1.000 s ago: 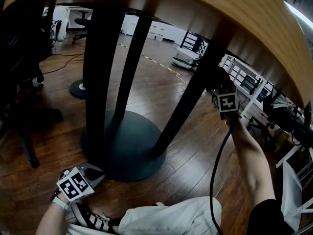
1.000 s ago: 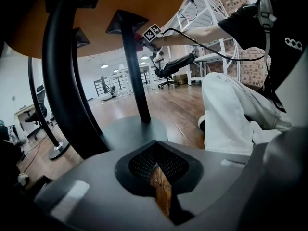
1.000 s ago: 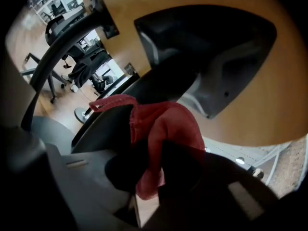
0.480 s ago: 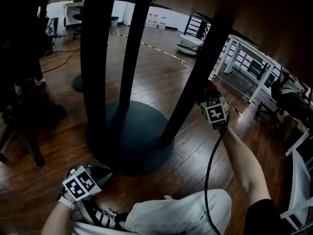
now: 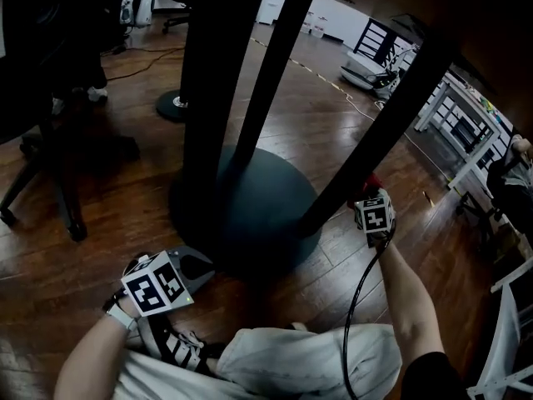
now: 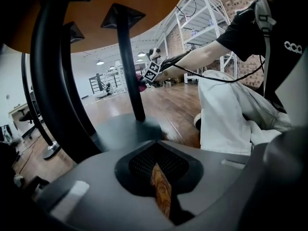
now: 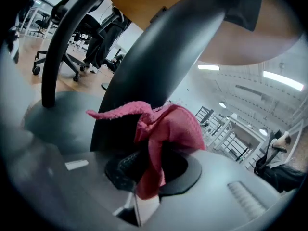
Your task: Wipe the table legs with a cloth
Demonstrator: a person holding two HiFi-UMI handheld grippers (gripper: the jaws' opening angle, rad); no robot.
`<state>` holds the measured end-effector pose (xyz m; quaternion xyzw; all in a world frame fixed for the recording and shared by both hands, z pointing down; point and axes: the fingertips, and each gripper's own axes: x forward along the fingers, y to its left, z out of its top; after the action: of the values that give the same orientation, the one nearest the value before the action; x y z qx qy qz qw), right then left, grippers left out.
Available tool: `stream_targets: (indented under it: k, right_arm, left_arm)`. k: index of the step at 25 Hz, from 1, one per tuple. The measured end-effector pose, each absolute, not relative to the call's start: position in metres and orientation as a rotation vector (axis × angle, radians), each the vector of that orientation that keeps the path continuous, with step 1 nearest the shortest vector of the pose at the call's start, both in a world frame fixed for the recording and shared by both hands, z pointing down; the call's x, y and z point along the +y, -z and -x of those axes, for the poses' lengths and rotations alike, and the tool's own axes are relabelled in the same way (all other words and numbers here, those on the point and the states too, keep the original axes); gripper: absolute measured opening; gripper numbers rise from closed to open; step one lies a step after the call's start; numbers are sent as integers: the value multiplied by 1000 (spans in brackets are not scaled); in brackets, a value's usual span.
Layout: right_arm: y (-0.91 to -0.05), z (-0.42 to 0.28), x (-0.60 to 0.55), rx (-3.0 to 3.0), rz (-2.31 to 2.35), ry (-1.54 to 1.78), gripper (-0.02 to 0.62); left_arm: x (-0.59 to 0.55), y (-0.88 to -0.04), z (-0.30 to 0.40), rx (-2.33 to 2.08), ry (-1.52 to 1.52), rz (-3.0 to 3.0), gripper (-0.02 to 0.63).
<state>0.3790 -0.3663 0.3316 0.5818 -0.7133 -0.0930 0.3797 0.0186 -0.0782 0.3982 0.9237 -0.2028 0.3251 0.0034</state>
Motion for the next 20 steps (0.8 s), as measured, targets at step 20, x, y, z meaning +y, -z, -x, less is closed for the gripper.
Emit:
stream_targets:
  k: [20]
  right_arm:
    - [-500,-360,-326,-1699,-1308,-41,48]
  left_arm:
    - [-84,-397,-11,-630,-1007,-2904,-8]
